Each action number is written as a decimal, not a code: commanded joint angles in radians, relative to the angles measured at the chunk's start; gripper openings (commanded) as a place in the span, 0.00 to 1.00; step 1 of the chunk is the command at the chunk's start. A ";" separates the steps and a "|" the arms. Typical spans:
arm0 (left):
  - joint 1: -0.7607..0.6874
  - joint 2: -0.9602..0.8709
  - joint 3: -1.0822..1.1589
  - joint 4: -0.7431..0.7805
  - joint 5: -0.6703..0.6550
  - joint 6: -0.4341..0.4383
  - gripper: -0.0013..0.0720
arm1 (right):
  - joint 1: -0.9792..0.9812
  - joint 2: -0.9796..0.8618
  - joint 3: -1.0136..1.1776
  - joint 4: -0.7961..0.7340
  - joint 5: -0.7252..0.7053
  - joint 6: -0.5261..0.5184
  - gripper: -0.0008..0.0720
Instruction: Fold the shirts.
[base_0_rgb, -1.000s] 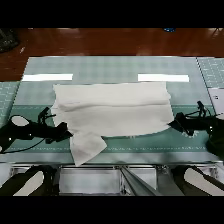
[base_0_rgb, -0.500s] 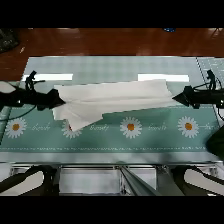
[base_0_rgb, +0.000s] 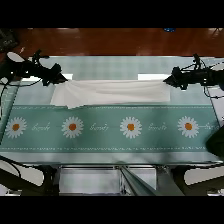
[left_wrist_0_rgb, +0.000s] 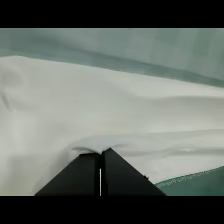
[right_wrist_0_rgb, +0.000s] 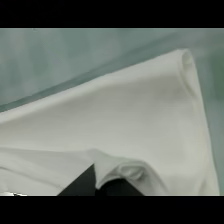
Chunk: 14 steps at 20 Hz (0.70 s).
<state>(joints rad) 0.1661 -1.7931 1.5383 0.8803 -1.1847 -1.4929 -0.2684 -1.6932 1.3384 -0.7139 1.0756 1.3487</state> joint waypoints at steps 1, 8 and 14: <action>0.000 -0.104 0.098 -0.002 -0.005 -0.002 0.05 | 0.018 -0.089 0.061 0.005 -0.039 0.020 0.12; 0.151 -0.093 0.267 0.002 -0.264 0.003 0.71 | -0.108 -0.031 0.106 -0.011 0.053 0.019 0.58; 0.208 0.301 -0.105 0.092 -0.049 0.093 0.71 | -0.197 0.080 -0.031 -0.239 0.048 0.092 0.58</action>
<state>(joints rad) 0.3607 -1.6726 1.6215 0.9352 -1.3777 -1.4479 -0.4374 -1.6493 1.3769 -0.8703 1.1301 1.4086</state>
